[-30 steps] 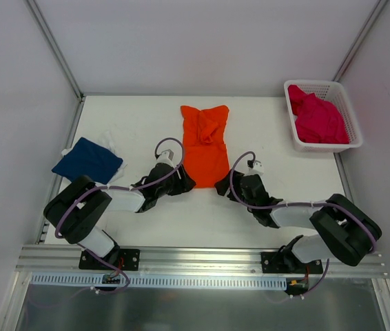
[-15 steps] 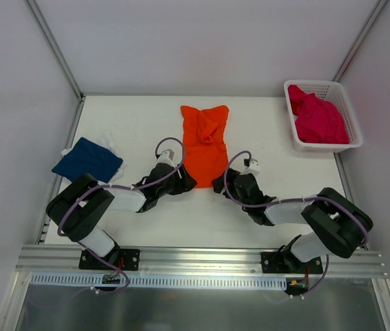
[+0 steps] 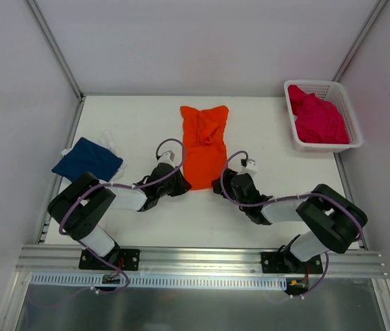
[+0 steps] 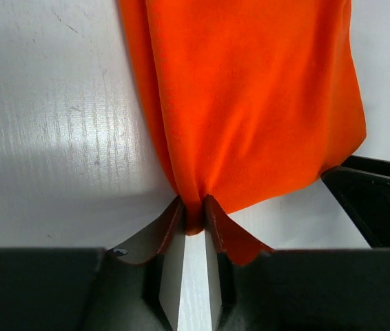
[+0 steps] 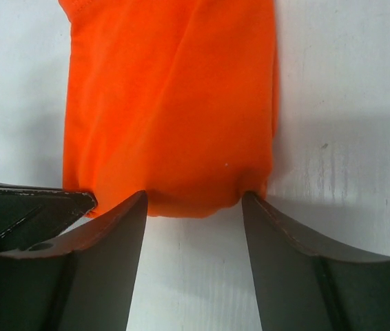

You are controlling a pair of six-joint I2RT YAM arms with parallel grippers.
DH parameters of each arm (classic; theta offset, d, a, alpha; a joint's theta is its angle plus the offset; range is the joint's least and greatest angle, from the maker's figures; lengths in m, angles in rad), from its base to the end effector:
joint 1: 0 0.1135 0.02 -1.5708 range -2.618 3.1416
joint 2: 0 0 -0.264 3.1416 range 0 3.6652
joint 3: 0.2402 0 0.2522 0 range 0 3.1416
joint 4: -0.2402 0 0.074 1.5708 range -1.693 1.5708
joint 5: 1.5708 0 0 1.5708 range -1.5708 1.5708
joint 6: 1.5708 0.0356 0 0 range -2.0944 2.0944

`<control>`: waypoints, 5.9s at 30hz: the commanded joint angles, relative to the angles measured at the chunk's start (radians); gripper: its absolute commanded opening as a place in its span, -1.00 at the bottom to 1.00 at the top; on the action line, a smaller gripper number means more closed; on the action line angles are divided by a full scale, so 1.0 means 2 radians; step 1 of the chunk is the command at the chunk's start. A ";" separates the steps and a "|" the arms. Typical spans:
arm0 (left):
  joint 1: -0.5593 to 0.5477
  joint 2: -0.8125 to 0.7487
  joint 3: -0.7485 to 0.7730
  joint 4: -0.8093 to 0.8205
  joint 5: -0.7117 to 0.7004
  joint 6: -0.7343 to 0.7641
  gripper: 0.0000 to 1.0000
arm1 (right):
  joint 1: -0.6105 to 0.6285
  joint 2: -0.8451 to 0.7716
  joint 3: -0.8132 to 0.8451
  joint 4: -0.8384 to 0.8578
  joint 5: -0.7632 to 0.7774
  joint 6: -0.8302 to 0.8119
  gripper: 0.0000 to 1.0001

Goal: Fold and stack the t-shirts
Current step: Grab one side of the 2/3 rectangular tshirt with both arms, then fold the long partially folded tshirt into a neat square

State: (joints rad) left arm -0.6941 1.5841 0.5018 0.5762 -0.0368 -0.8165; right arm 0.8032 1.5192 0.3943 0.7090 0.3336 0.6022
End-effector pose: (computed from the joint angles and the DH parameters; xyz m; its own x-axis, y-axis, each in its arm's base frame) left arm 0.2217 -0.1828 0.1362 -0.7030 -0.3624 -0.6119 0.1493 0.7661 -0.6252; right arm 0.1921 0.1823 0.1385 -0.4985 0.2542 -0.8288 -0.2300 0.8830 0.4091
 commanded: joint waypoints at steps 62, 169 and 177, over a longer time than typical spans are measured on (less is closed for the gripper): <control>-0.004 -0.010 0.005 -0.121 -0.011 0.050 -0.93 | 0.065 0.033 0.048 -0.175 0.173 0.015 0.30; 0.168 0.392 0.789 -0.344 -0.067 0.210 0.98 | -0.210 0.464 0.857 -0.276 -0.003 -0.272 0.77; 0.168 0.359 0.774 -0.341 -0.054 0.214 0.93 | -0.231 0.417 0.790 -0.188 -0.075 -0.244 0.82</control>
State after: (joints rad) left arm -0.3588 2.3856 2.0594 -0.1165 -0.1585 -0.4034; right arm 0.3344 2.4439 2.0293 0.2199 0.2447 0.1040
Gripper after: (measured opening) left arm 0.978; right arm 0.916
